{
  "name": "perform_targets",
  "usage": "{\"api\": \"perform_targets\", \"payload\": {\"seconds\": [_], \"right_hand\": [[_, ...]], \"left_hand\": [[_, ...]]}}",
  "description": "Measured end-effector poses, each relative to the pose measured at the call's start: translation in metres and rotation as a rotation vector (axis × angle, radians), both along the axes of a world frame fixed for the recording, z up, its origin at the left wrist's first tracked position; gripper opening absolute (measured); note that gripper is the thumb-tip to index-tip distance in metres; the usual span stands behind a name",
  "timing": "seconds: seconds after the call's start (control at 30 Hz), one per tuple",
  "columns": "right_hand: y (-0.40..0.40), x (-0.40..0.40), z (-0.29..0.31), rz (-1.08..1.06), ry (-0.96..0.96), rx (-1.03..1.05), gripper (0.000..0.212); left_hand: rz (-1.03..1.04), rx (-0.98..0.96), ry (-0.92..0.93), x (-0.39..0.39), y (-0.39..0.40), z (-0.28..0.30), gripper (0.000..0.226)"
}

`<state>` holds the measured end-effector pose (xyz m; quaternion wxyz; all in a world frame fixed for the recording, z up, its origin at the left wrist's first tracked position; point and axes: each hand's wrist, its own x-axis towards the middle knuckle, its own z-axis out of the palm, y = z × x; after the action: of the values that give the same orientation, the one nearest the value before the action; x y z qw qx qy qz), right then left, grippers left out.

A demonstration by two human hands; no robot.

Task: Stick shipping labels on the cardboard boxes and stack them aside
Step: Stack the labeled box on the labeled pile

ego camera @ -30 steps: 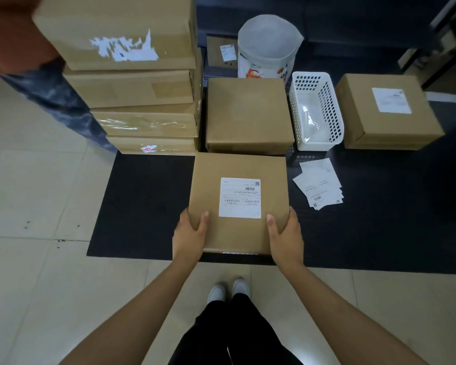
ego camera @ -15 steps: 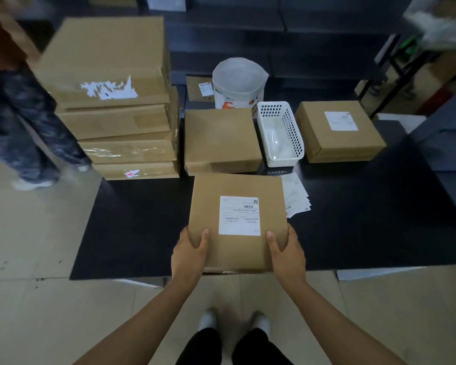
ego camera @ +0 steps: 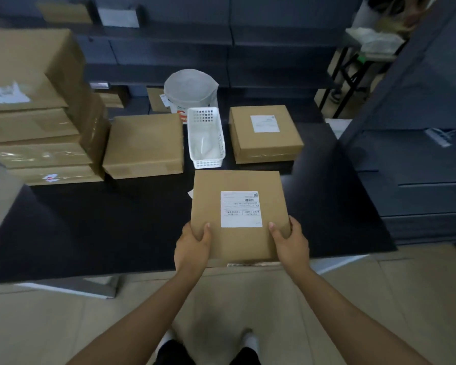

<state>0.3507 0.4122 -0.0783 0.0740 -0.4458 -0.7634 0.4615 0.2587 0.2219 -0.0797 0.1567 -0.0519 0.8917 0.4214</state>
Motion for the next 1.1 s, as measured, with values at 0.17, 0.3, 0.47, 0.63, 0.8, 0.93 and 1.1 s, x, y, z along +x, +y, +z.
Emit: {"api": "perform_targets", "payload": {"seconds": [0.17, 0.3, 0.47, 0.63, 0.8, 0.93, 1.1], "right_hand": [[0.05, 0.008, 0.003, -0.05, -0.007, -0.035, 0.068], [0.066, -0.004, 0.005, -0.074, 0.025, -0.058, 0.066], [0.093, -0.038, 0.023, -0.071, 0.089, -0.016, 0.065], [0.14, -0.097, 0.053, -0.052, 0.152, 0.032, 0.063], [0.2, -0.169, 0.066, -0.034, 0.175, 0.066, 0.061], [0.248, -0.232, 0.059, 0.024, 0.157, 0.048, 0.059], [0.286, -0.285, 0.048, 0.061, 0.126, 0.023, 0.061]], "left_hand": [[-0.007, -0.001, 0.018, 0.01, 0.047, 0.01, 0.052], [-0.012, -0.003, 0.03, -0.004, 0.066, 0.014, 0.051], [-0.046, 0.001, 0.098, -0.045, 0.096, 0.032, 0.048], [-0.04, 0.053, 0.131, -0.103, 0.14, 0.056, 0.053], [-0.041, 0.047, 0.189, -0.173, 0.2, 0.069, 0.054], [0.025, 0.02, 0.181, -0.226, 0.243, 0.069, 0.056], [0.062, 0.019, 0.132, -0.267, 0.276, 0.055, 0.057]]}}
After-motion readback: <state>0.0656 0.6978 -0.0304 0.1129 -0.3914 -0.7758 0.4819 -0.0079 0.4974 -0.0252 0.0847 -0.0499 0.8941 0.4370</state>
